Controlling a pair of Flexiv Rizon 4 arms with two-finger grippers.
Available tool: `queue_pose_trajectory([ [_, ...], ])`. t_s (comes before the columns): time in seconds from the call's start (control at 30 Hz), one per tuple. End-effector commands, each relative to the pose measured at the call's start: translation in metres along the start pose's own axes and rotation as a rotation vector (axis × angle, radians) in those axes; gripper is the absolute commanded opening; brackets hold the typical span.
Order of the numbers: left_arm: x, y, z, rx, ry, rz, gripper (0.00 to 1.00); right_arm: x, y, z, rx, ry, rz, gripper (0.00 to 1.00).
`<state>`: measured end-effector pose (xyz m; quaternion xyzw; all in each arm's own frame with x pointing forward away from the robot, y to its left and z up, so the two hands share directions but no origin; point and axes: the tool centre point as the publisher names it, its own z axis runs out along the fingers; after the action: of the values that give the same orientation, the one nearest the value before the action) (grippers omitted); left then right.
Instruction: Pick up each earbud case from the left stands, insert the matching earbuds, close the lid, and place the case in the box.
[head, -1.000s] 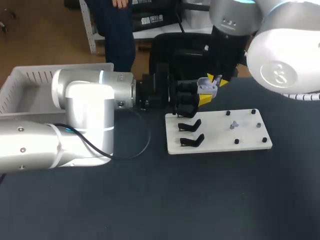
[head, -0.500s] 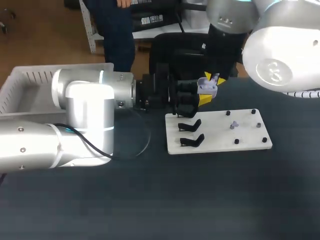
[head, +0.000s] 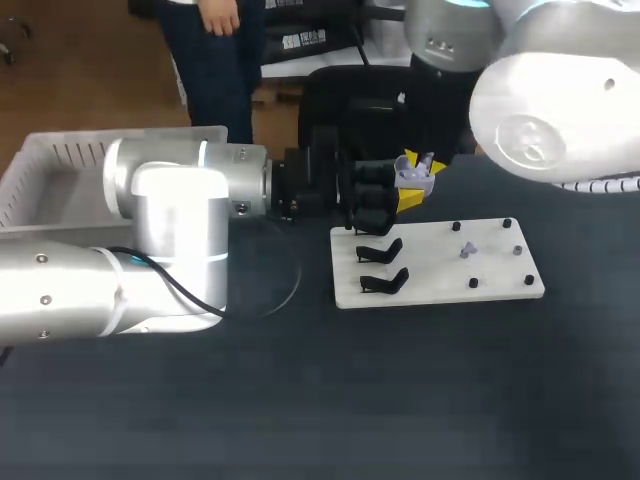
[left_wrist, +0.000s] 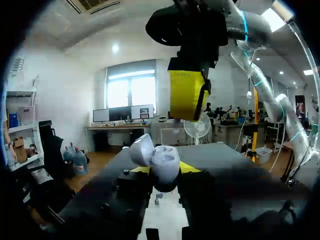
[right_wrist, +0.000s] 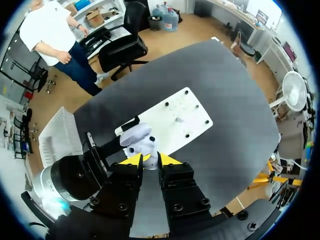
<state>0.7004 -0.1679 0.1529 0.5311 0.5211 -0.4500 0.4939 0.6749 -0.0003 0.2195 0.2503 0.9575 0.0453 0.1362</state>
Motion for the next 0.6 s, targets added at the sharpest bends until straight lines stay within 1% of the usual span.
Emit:
queue_pose_trajectory([
  [0.03, 0.001, -0.001, 0.000, -0.006, -0.007, 0.004, 0.00, -0.002, 0.003, 0.004, 0.004, 0.003, 0.001, 0.00],
  [0.6, 0.001, -0.001, 0.000, -0.006, -0.007, 0.004, 0.00, -0.004, 0.002, 0.016, 0.003, 0.004, 0.006, 0.00],
])
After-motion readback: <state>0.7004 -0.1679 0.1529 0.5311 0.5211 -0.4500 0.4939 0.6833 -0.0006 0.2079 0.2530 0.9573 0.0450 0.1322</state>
